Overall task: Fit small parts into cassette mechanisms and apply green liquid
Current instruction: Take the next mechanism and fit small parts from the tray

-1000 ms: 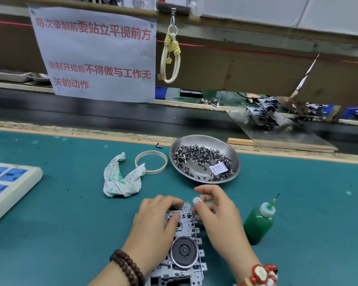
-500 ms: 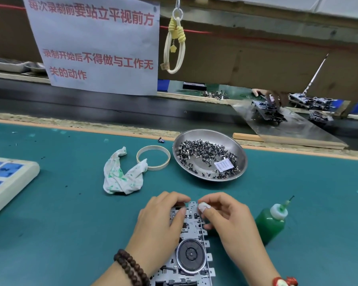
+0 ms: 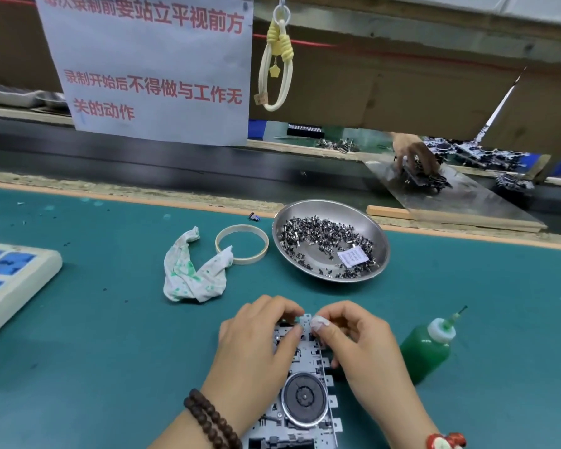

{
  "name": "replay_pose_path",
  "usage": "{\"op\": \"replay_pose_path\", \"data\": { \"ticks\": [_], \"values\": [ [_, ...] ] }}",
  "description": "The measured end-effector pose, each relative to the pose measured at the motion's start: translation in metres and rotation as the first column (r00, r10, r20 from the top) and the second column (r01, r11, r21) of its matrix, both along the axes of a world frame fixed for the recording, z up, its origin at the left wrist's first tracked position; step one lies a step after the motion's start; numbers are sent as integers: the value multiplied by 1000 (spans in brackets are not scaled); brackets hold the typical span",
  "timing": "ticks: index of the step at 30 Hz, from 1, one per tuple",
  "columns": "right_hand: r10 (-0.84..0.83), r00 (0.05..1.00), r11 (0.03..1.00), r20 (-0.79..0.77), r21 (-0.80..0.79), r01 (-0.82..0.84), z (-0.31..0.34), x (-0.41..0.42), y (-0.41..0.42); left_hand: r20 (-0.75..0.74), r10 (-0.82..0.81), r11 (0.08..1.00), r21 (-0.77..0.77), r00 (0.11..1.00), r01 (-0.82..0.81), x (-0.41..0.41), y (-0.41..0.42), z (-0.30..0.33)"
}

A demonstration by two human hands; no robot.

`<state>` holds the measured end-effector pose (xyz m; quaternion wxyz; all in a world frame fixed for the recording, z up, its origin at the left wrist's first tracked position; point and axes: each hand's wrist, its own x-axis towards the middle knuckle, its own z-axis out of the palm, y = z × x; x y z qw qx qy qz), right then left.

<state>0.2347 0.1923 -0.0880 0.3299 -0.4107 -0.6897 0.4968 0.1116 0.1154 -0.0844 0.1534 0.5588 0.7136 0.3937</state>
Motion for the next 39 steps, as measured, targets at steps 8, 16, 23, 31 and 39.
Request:
{"op": "replay_pose_path", "data": {
  "ticks": [8, 16, 23, 31, 39],
  "values": [
    [-40, 996, 998, 78, 60, 35, -2, -4, -5, -39, 3, 1000, 7, 999, -2, 1, 0, 0],
    [-44, 998, 999, 48, -3, 44, -1, -6, -5, -14, -4, 999, 42, 1000, 5, 1, 1, 1],
    [-62, 996, 998, 59, 2, 62, -4, -4, -5, -15, -5, 999, 45, 1000, 5, 4, 1, -1],
    [-52, 998, 997, -39, -64, 49, -3, -4, -5, 23, 22, 997, 75, 999, -24, 8, 0, -1],
    [0, 994, 991, -112, -131, -15, -1, -5, -6, 102, 69, 993, 85, 992, -77, 6, 1, -3]
  ]
}}
